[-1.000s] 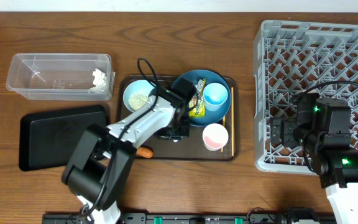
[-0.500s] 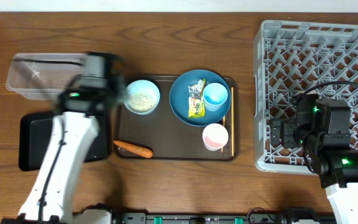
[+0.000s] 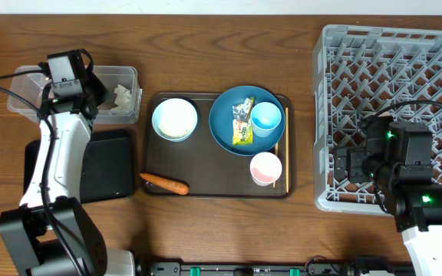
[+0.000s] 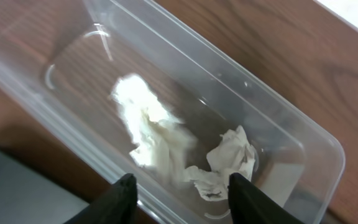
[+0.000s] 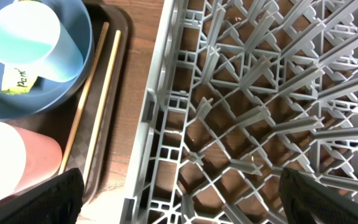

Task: Sort waste into correct bins and load items into the dishwasher rack
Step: 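Carry the tissue with the left gripper and drop it into the clear bin, then grasp the light-blue cup on the teal plate with the left gripper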

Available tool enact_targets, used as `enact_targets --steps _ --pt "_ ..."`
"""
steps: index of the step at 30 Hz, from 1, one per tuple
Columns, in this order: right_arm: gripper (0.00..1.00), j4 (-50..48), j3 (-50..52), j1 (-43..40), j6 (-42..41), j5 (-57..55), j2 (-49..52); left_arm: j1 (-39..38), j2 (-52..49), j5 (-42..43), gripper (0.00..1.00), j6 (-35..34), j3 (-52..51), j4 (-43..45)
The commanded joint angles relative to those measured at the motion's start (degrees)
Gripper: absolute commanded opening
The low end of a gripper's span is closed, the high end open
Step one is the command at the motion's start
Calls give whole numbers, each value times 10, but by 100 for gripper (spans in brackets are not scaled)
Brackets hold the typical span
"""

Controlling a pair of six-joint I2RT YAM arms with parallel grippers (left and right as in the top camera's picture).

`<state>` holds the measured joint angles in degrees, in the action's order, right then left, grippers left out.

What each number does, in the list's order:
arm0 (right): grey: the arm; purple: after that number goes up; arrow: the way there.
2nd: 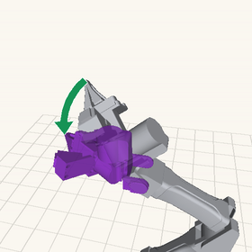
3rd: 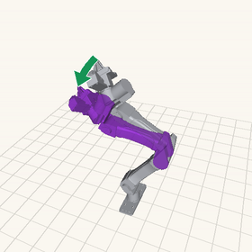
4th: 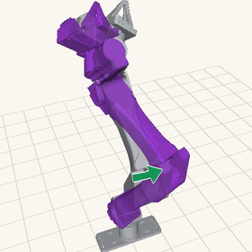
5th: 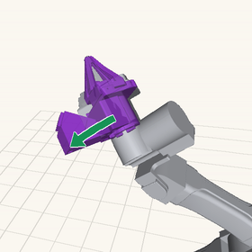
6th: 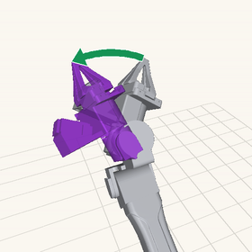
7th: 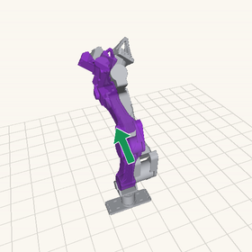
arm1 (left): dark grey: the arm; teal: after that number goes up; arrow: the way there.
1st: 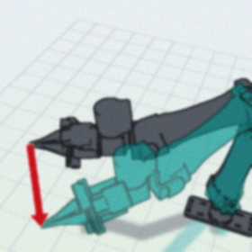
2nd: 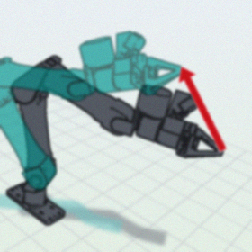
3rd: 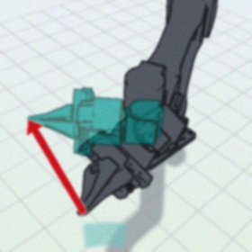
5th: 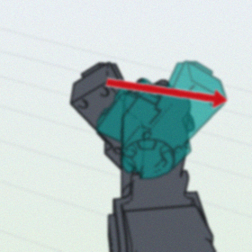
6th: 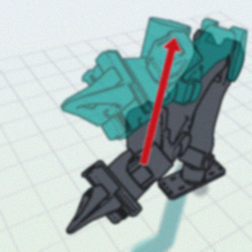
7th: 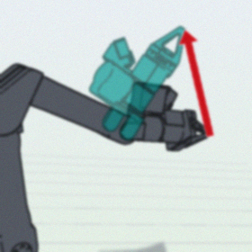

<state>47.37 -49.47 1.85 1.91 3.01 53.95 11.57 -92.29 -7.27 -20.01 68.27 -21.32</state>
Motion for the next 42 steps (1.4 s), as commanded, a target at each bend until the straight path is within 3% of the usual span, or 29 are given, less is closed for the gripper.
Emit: enact_targets --steps 1,5,11,20,26,41,42 --pt "99 2 -10 -4 3 0 0 0 9 28 51 45 21 -9" --pt "99 1 -10 -4 3 0 0 -13 17 52 52 52 71 -72" --pt "99 -2 -10 -4 3 0 0 -89 17 174 52 52 156 -160" --pt "99 -2 -10 -4 3 0 0 -293 -13 173 54 52 162 -152" --pt "99 1 -10 -4 3 0 0 -375 -84 174 53 47 162 -133" --pt "99 3 -10 -4 3 0 0 -455 -190 174 49 47 162 -94" --pt "99 3 -10 -4 3 0 0 -456 -195 174 44 47 162 -95"
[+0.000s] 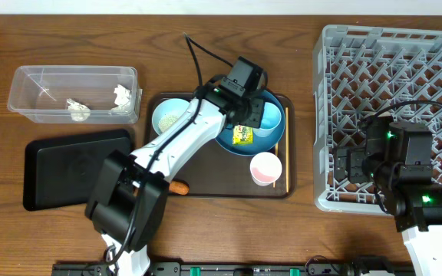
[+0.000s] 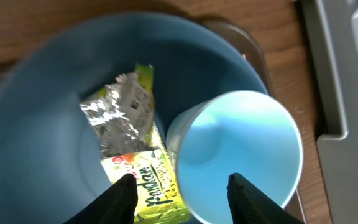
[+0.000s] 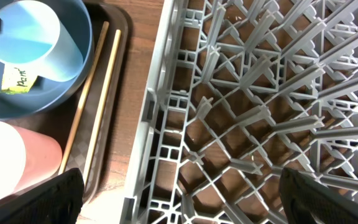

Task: Sort waste into correct bins and load items into the dishwasher rack
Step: 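Grasp the light-blue cup on the teal plate with the left gripper, then lift the cup and hand it from the left gripper to the right gripper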

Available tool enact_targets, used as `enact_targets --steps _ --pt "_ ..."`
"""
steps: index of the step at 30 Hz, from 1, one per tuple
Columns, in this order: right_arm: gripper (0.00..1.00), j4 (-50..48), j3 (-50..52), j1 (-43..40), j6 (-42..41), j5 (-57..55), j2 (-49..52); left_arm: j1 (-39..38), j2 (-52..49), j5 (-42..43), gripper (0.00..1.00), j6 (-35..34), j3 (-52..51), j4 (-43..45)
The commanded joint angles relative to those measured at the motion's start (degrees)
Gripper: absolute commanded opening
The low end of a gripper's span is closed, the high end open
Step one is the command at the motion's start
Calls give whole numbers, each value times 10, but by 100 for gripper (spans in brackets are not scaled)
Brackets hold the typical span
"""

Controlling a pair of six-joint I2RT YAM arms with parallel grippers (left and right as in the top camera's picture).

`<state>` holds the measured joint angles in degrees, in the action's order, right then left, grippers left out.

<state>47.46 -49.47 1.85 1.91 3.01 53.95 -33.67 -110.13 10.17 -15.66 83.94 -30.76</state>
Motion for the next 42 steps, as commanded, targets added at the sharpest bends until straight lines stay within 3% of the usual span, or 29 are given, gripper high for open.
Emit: enact_targets --steps 1,6,15,21,29,34,37,42 --pt "99 2 -10 -4 3 0 0 -4 -19 -1 41 3 5 0" --pt "99 2 -10 -4 3 0 0 -5 -20 -1 24 2 5 2" --pt "99 1 -10 -4 3 0 0 -8 -20 -1 18 2 -9 -6" --pt "99 2 -10 -4 3 0 0 -8 -20 -1 6 2 -14 -15" --pt "99 1 -10 -4 3 0 0 3 -14 -1 6 2 -13 -45" --pt "98 -2 -10 -4 2 -5 0 49 35 0 6 2 -4 -77" --pt "97 -24 -10 -4 -32 -33 0 93 82 50 6 2 -4 -79" --pt "99 -112 -10 -4 -61 -21 4 183 138 261 6 -22 -5 -76"
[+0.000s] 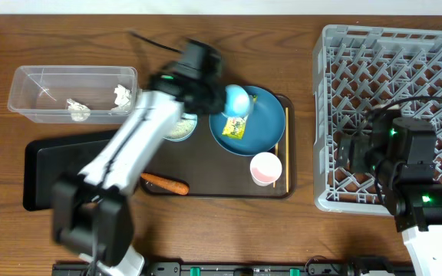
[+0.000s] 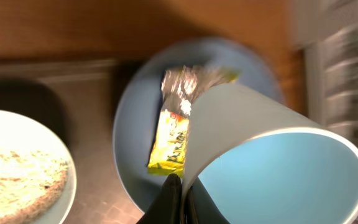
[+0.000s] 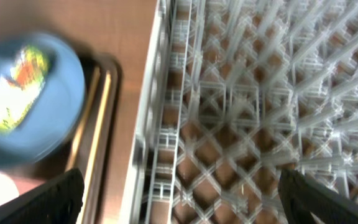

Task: Sort waste into correct bins and load items into the dishwasher rack
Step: 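Lift the cup and hand it from the left gripper to the right gripper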

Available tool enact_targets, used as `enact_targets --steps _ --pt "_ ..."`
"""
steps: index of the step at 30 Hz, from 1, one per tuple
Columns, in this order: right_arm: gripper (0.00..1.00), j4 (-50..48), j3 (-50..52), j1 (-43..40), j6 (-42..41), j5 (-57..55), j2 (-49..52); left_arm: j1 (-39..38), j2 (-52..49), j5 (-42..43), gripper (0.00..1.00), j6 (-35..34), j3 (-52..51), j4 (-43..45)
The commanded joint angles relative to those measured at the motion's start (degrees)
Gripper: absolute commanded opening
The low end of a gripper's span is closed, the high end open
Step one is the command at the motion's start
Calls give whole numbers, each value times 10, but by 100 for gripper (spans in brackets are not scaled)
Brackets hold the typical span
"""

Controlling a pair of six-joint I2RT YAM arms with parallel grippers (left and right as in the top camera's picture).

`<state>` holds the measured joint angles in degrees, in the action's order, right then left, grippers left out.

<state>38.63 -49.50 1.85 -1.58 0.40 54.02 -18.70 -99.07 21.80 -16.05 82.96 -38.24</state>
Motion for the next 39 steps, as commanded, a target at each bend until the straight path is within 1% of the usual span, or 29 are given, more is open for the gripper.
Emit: enact_targets --steps 1,4,6,11,13,16,18,19,27,32,37,39 --pt "99 -44 -10 -4 -19 32 8 50 30 211 6 -20 5 -2" --pt "99 -96 -10 -4 39 168 32 79 28 361 6 -18 5 -3" --pt "99 -132 -10 -4 60 291 61 89 23 438 6 -17 4 -4" --pt "99 -226 -10 -4 80 540 139 94 14 572 6 -18 3 -7" --pt "99 -275 -10 -4 81 642 172 92 13 586 6 -18 3 -14" --pt "99 -339 -10 -4 80 758 206 92 13 586 6 -18 0 -16" --pt "99 -372 -10 -4 74 815 223 92 13 586 6 -18 -1 -17" --pt "98 -384 -10 -4 69 826 228 92 13 586 6 -18 -2 -21" --pt "99 -407 -10 -4 63 823 234 62 13 586 6 -18 -2 -31" --pt "99 -411 -10 -4 48 799 234 32 13 586 6 -18 -2 -31" --pt "99 -420 -10 -4 48 793 234 19 13 585 6 -18 -2 -31" --pt "98 -433 -10 -4 36 793 234 17 13 585 6 -18 -2 -32"
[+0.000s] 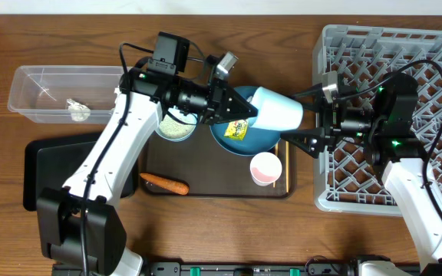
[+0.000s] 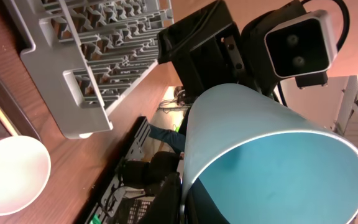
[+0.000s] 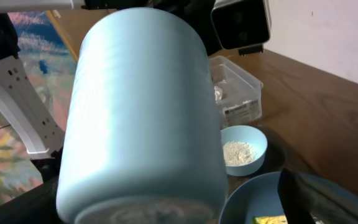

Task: Sort waste into correct bins and load items into the dishwasher rack
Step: 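Lift the cup and hand it from the left gripper to the right gripper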

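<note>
The light blue cup hangs on its side over the tray's right part, bottom towards the rack. My left gripper is shut on its rim; the left wrist view shows the fingers pinching the cup wall. My right gripper stands open, one finger on each side of the cup's bottom; contact cannot be told. Below lies the blue plate with a yellow wrapper. The grey dishwasher rack is at the right.
On the brown tray are a pink cup, a bowl of rice, a carrot and chopsticks. A clear bin with tissue and a black bin stand at the left.
The left gripper has turned the blue cup on its side and carried it right. The right gripper has come from over the rack to the cup's bottom, open.
My left gripper was open over the clear bin with tissue in it. Then it was open over the blue cup on the plate, then shut on the cup's rim above the tray. Now the cup lies sideways between both grippers.
</note>
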Available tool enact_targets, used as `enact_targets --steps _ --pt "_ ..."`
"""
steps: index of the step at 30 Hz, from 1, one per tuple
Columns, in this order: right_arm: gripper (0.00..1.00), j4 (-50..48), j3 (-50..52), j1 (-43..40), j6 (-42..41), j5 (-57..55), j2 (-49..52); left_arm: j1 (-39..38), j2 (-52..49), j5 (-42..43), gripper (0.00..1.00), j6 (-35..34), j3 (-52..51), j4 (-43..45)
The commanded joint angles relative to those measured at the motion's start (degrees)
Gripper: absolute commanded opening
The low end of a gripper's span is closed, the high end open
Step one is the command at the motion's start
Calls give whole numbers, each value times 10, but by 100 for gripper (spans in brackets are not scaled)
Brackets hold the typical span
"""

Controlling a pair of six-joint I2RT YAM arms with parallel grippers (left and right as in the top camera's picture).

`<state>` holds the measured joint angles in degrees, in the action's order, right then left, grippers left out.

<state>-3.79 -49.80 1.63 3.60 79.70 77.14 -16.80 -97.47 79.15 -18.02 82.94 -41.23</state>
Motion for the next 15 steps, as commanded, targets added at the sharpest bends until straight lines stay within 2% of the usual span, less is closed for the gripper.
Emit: enact_targets --steps 1,7,13,15 --pt "97 -21 -7 -2 -29 0 3 -4 -3 11 6 2 -2 -2" --pt "94 -120 -7 -2 -115 1 3 -7 -3 -7 6 2 -2 -3" --pt "92 -122 -7 1 -119 8 3 -7 -3 -7 6 2 -2 -3" --pt "95 -112 -7 4 -119 9 3 -7 -3 -7 6 2 -2 -3"
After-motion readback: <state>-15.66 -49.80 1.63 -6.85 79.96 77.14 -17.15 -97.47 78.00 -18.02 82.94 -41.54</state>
